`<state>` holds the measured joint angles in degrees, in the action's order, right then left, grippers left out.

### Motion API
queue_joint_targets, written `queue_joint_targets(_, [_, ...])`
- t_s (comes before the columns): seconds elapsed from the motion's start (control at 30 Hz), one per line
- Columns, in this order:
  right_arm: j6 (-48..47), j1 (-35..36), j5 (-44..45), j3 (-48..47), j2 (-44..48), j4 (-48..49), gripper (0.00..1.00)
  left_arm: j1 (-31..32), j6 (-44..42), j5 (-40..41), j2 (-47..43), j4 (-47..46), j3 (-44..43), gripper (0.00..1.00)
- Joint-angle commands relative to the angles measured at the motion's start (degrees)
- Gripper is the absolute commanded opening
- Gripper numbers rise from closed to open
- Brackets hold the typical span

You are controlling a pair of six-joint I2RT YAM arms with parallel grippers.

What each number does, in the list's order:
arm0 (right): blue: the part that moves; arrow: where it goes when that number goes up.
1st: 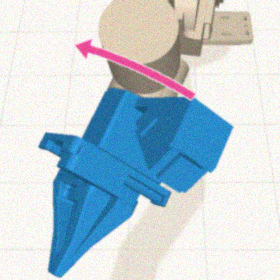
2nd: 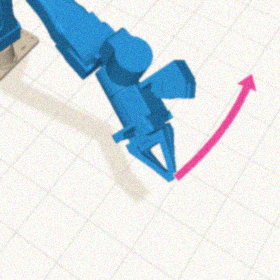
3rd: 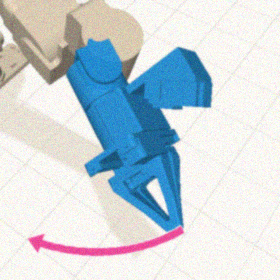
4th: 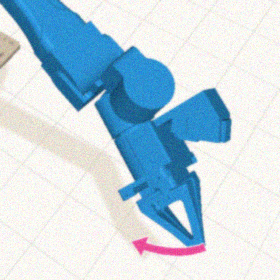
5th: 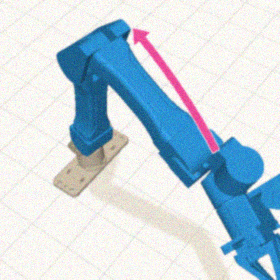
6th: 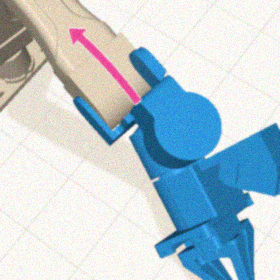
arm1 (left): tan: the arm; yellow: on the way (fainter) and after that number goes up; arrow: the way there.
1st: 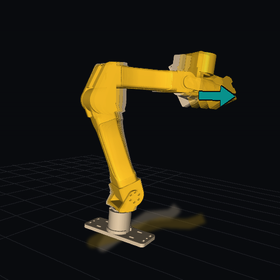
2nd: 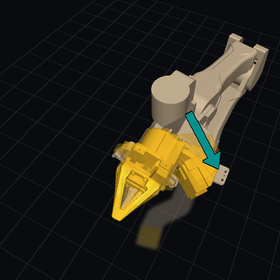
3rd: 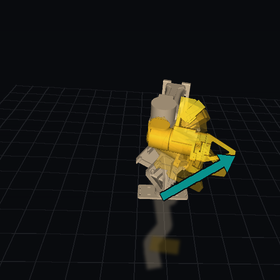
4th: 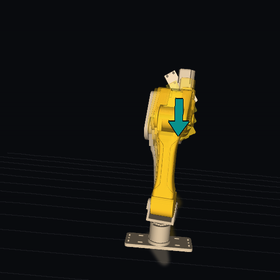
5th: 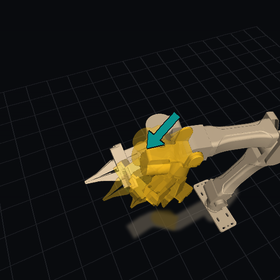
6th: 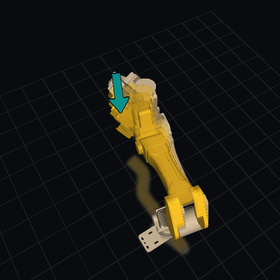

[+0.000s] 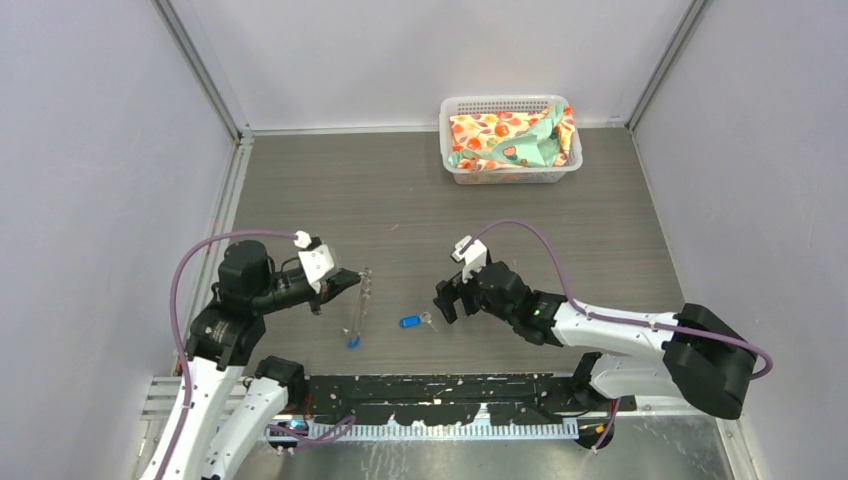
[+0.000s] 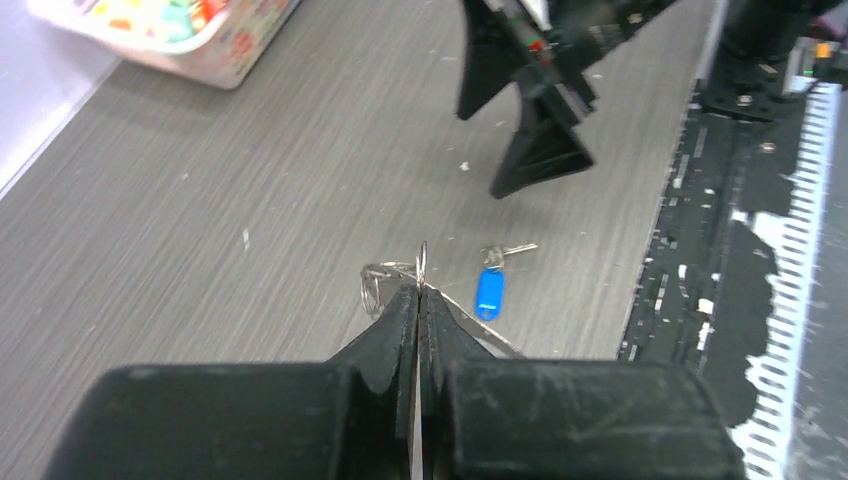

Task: Put the keys on the keyring
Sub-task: Pick up the key from the center of the board.

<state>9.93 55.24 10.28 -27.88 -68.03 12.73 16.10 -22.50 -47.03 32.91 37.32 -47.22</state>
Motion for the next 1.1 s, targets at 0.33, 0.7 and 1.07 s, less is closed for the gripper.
queue_joint_targets(0.33, [-1.7, 11.1, 1.2, -4.3, -11.0, 4.0, 0.56, -0.2, 4.8, 10.3, -3.0, -5.3, 4.2, 0.0])
queue_joint_targets(0.7, [-9.5, 12.5, 2.5, -5.2, -17.9, 10.2, 0.53, -0.2, 6.1, 8.1, -3.3, -4.3, 3.0, 0.0])
queue_joint_targets(1.07, [-18.5, 10.5, -3.7, -4.1, -19.8, 12.7, 0.44, -0.2, 5.8, 4.1, -1.9, -2.5, 1.4, 0.0])
